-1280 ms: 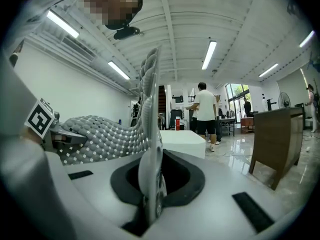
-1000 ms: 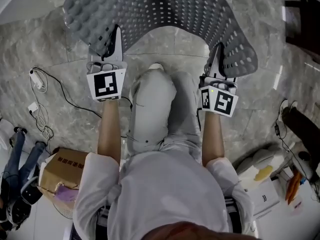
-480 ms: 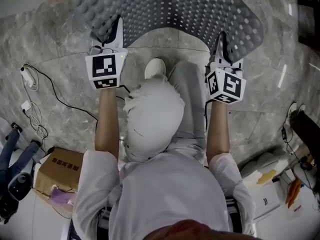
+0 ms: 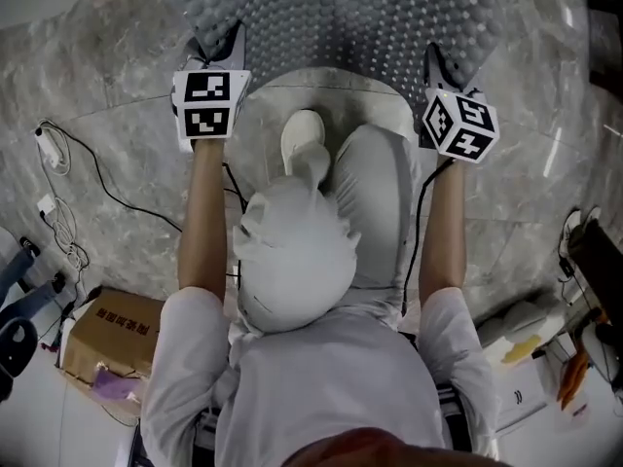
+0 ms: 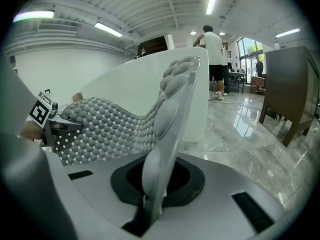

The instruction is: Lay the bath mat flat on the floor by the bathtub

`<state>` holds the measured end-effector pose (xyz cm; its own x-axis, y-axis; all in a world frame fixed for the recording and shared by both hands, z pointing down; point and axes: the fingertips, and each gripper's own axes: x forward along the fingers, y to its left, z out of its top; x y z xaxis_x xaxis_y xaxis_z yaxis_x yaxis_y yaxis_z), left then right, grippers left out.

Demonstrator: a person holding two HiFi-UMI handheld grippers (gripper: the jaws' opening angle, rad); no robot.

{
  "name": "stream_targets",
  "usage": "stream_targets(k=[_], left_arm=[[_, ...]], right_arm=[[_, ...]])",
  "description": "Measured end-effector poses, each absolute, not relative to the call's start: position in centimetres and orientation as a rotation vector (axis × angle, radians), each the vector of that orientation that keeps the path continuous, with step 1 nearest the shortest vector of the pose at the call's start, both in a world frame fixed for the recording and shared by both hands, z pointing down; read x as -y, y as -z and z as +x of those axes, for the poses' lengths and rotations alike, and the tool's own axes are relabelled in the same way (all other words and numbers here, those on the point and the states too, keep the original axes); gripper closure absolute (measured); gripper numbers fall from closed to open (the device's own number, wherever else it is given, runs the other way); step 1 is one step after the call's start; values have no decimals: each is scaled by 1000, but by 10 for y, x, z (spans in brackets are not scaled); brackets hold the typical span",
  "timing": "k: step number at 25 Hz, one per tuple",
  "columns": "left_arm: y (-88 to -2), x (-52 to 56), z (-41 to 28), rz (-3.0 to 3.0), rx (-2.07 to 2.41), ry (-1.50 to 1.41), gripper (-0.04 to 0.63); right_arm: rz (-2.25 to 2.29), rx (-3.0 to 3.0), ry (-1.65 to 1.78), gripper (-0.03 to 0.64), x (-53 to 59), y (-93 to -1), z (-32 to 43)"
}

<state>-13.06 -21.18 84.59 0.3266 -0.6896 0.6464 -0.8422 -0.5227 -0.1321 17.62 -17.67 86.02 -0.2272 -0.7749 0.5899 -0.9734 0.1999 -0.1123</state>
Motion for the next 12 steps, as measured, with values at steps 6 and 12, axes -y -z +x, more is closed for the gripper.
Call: stream_targets(k=[6, 12], left_arm=[[-886, 217, -126, 2315, 1350, -1014, 577], [-917, 222, -121, 2285, 1311, -1059, 577]], right_arm=[[1549, 2039, -698, 598, 187, -897, 175], [1501, 2002, -712, 598, 196, -928, 167]])
